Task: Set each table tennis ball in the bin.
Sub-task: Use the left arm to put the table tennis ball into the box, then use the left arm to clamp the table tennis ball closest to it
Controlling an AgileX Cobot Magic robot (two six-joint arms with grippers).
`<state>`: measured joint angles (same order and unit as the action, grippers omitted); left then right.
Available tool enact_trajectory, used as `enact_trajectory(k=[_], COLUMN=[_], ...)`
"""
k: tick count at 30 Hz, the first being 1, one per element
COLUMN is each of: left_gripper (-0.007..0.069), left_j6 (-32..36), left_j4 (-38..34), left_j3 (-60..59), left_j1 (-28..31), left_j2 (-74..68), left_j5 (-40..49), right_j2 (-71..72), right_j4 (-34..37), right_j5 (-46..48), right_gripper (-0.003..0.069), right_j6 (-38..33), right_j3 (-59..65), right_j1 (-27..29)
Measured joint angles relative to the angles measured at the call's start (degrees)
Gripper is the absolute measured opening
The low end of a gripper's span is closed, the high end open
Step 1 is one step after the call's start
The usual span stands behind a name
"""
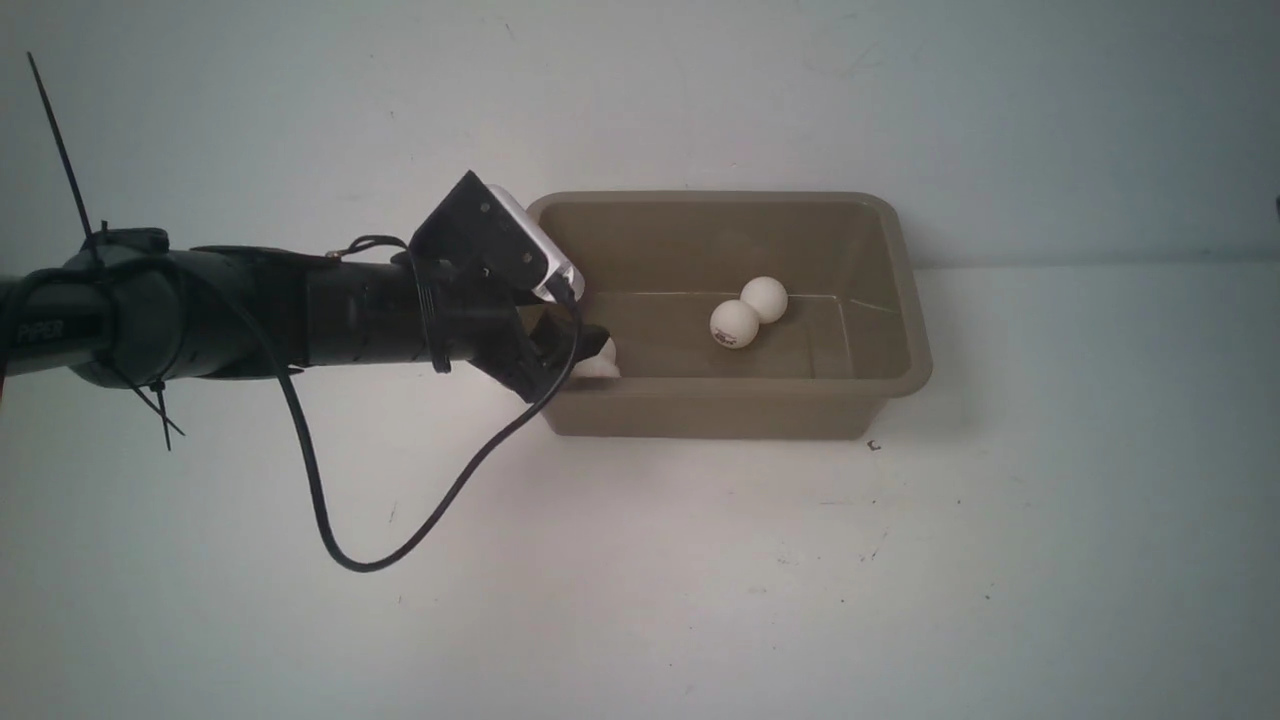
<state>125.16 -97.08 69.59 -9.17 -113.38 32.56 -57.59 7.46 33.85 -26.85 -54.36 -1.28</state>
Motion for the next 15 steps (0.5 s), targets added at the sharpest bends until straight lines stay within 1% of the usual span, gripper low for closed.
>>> enact_trajectory(k=[3,6,7,9,11,12,13,14,15], left_gripper=[0.0533,0.0514,0.0512,0.0489,0.0472,0.0472,0.0465,0.0464,0.0459], left_j6=[-4.1,-9.4,-9.8,-15.7,-24.5,-25.3,-32.1,-32.1,-38.4], left_j4=[0.0,0.8,0.9,4.6,9.7,10.2,13.6,14.1,17.4], left_j3=[0.0,0.0,0.0,0.0,-0.1,-0.2,-0.6,-0.6,-1.0], left_j1=[0.0,0.0,0.0,0.0,0.0,0.0,0.0,0.0,0.0], left_j2=[0.7,3.3,3.5,5.9,8.1,8.3,9.7,9.7,10.9], left_j5=[-1.3,-6.8,-7.2,-11.9,-15.2,-15.3,-16.4,-16.4,-16.3], right_j2=[0.0,0.0,0.0,0.0,0.0,0.0,0.0,0.0,0.0], right_j4=[0.0,0.0,0.0,0.0,0.0,0.0,0.0,0.0,0.0], right_j5=[0.2,0.2,0.2,0.3,0.3,0.3,0.3,0.3,0.3], right_gripper=[0.0388,0.0388,0.0388,0.0388,0.0388,0.0388,0.0388,0.0388,0.0388], right_j6=[0.0,0.0,0.0,0.0,0.0,0.0,0.0,0.0,0.0], right_j3=[0.0,0.0,0.0,0.0,0.0,0.0,0.0,0.0,0.0], right_j1=[0.0,0.0,0.0,0.0,0.0,0.0,0.0,0.0,0.0])
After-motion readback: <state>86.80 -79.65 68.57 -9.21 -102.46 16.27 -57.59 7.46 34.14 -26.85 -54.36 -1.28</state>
